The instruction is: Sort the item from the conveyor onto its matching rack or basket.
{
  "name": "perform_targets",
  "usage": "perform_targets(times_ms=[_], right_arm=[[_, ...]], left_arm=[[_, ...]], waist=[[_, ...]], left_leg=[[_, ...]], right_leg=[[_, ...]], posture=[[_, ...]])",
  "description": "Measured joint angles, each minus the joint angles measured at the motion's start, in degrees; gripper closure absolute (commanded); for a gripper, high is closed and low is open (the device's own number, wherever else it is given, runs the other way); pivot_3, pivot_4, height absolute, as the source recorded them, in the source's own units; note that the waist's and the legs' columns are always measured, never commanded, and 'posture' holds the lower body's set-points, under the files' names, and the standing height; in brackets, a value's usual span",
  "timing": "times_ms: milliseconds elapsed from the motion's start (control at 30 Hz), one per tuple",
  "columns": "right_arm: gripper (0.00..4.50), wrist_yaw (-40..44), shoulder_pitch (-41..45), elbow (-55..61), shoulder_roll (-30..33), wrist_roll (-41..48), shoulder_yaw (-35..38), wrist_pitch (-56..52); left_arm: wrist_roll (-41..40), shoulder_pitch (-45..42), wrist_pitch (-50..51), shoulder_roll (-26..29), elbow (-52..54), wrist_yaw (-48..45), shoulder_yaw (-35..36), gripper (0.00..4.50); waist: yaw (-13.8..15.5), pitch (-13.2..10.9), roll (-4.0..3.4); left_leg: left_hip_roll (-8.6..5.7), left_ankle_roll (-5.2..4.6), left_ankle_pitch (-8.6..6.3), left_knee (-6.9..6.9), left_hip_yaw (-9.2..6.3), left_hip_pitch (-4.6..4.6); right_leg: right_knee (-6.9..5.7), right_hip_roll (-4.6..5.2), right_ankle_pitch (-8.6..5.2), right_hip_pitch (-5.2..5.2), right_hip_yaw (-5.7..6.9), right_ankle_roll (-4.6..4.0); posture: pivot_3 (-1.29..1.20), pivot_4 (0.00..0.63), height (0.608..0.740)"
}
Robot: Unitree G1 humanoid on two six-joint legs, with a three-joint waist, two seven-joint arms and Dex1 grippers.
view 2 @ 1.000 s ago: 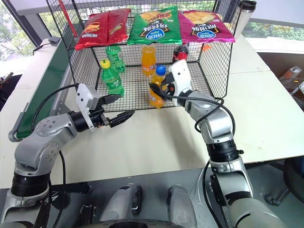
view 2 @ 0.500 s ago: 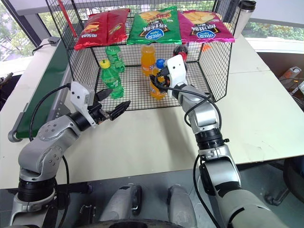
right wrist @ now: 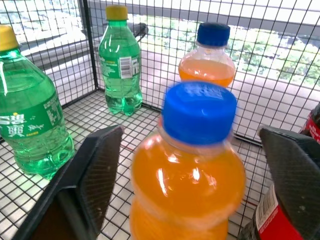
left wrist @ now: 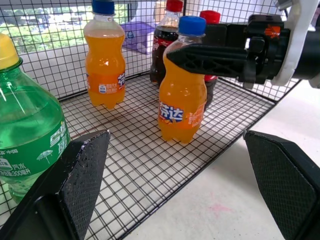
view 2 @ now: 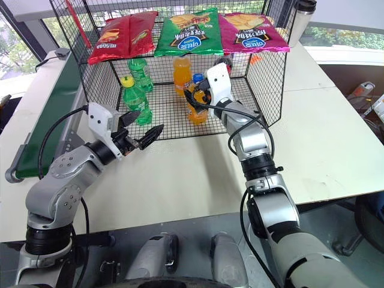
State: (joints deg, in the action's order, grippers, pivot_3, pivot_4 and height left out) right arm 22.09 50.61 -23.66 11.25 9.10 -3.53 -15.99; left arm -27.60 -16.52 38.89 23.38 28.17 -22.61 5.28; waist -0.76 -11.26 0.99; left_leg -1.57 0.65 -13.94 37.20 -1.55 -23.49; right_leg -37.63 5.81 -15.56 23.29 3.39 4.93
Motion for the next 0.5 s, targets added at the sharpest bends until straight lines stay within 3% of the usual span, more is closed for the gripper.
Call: perform_targets(times_ms=[233, 500], right_arm=[[0.01, 3.48, -3.76, 10.21, 1.78, 0.52, -0.23, -4.96], [0.01, 7.41, -13.03, 26.94, 8.07, 2.84, -0.07, -15.75]], left_arm=[[-0.01, 0.64, -0.19, 0.01, 0.06, -0.01, -0.04, 0.0], [1.03, 3.92, -1.38, 0.18, 0.06, -0.64, -0.63, 0.0]], waist=[[0.14, 0.0, 0.0], [0.16, 0.0, 0.0]], left_leg=[[0.04, 0.01, 0.0, 0.0, 0.01, 0.0], [0.08, 0.0, 0.0, 0.0, 0.02, 0.01]], right_leg=[[0.0, -0.03, 0.02, 0.0, 0.0, -0.03], [0.01, -0.05, 0.02, 0.0, -0.01, -0.04]], posture=[[0.0, 0.15, 0.739], [0.0, 0.15, 0.739]])
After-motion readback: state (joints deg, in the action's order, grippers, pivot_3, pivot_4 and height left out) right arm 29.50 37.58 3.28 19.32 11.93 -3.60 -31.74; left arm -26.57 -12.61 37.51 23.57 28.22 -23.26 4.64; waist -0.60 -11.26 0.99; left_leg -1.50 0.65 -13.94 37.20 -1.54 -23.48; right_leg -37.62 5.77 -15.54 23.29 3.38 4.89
